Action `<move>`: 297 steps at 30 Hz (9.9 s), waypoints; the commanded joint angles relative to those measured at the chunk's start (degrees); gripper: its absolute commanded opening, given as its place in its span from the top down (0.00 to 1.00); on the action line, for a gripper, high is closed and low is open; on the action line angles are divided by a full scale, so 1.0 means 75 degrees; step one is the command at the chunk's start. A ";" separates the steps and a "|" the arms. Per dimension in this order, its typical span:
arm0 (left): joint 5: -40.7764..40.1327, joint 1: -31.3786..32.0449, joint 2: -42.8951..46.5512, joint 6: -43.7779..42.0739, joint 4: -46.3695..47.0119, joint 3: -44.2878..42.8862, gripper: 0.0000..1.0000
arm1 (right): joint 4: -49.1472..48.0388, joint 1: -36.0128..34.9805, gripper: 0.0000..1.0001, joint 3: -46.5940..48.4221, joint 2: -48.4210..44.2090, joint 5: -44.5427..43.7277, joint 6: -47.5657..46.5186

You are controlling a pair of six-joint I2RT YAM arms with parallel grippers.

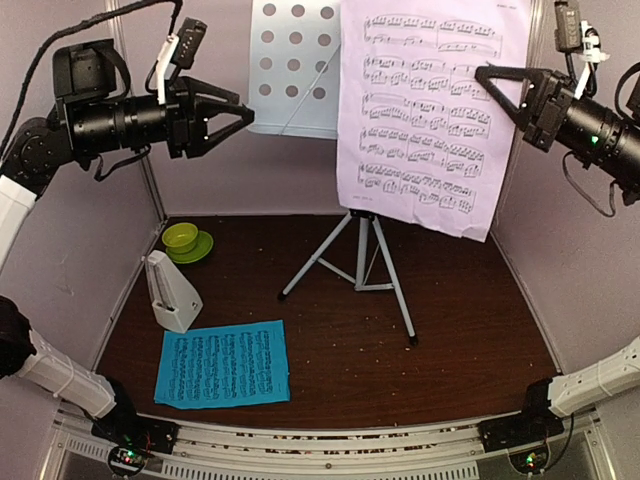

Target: Set up the instrument practice props

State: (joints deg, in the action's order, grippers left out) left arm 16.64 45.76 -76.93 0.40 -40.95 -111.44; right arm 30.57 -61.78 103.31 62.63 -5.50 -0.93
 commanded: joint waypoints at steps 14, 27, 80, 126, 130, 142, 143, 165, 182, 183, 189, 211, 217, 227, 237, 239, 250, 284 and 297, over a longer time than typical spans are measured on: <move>-0.3470 0.0844 -0.1374 -0.0128 0.1174 -0.2043 0.35 | -0.2125 0.1387 1.00 0.0731 0.0505 -0.0089 0.0339; -0.4127 0.1732 -0.2531 -0.1475 0.0834 -0.3048 0.33 | -0.2395 0.1934 1.00 0.0417 0.0638 0.0194 0.0527; -0.7066 0.2430 -0.3649 -0.3282 0.3405 -0.3152 0.63 | -0.2962 0.2166 1.00 -0.0092 0.0724 0.0733 0.0875; -0.6392 0.2057 -0.2660 -0.3774 0.6772 -0.0325 1.00 | -0.3885 0.2233 1.00 -0.0106 0.1303 0.0896 0.0666; -0.5770 0.1903 -0.2408 -0.3711 0.6830 0.0006 1.00 | -0.3954 0.2237 1.00 0.0065 0.1555 0.1127 0.0078; -0.4651 0.1602 -0.1991 -0.3226 0.6685 0.0631 1.00 | -0.3607 0.2304 1.00 0.1427 0.2727 0.1858 -0.1542; -0.4611 0.1588 -0.1984 -0.3229 0.6650 0.0623 1.00 | -0.3617 0.2307 1.00 0.1516 0.2825 0.1953 -0.1600; -0.4106 0.1412 -0.2097 -0.3104 0.6554 0.0574 1.00 | -0.4601 0.2493 1.00 0.2355 0.4073 0.3250 -0.1574; -0.4151 0.1399 -0.2172 -0.3101 0.6515 0.0491 1.00 | -0.4814 0.2512 0.73 0.2340 0.4305 0.3521 -0.1376; -0.4153 0.1399 -0.2166 -0.3101 0.6519 0.0491 1.00 | -0.4824 0.2518 0.70 0.2320 0.4283 0.3494 -0.1385; -0.4199 0.1399 -0.2208 -0.3069 0.6538 0.0459 1.00 | -0.4851 0.2518 0.60 0.2241 0.4171 0.3380 -0.1367; -0.4366 0.1578 -0.1827 -0.3076 0.6211 0.0626 0.28 | -0.4944 0.2589 0.18 0.1900 0.3556 0.2898 -0.1389; -0.4750 0.1598 -0.1201 -0.2431 0.5247 0.0737 0.05 | -0.4956 0.2577 0.05 0.1734 0.3231 0.2572 -0.1272; -0.5548 0.1598 0.0374 -0.0799 0.2881 0.1935 0.02 | -0.4006 0.2559 0.00 0.1197 0.2362 0.2437 -0.0408; -0.5726 0.1648 0.2050 0.1768 0.1114 0.4805 0.02 | -0.3185 0.2236 0.01 -0.1856 0.0094 0.1782 0.1652; -0.5565 0.1704 0.2146 0.2186 0.0806 0.5318 0.02 | -0.2849 0.2178 0.04 -0.2403 -0.0209 0.1672 0.2082; -0.4600 0.1739 0.2131 0.4171 0.0435 0.8300 0.02 | -0.1483 0.1726 0.05 -0.4594 -0.0891 0.2150 0.3391; 0.0199 0.2428 -0.4875 0.1036 0.1588 0.4780 0.02 | -0.0186 0.1204 0.00 -0.5804 -0.1378 0.1194 0.2625; -0.1105 0.2287 -0.2938 0.0422 0.2104 0.5602 0.02 | -0.0525 0.1193 0.02 -0.6584 -0.1393 0.1696 0.2729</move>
State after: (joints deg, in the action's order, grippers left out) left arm 12.93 63.22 -108.99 4.95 -29.19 -75.20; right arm 28.62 -52.75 56.62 52.07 5.45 19.46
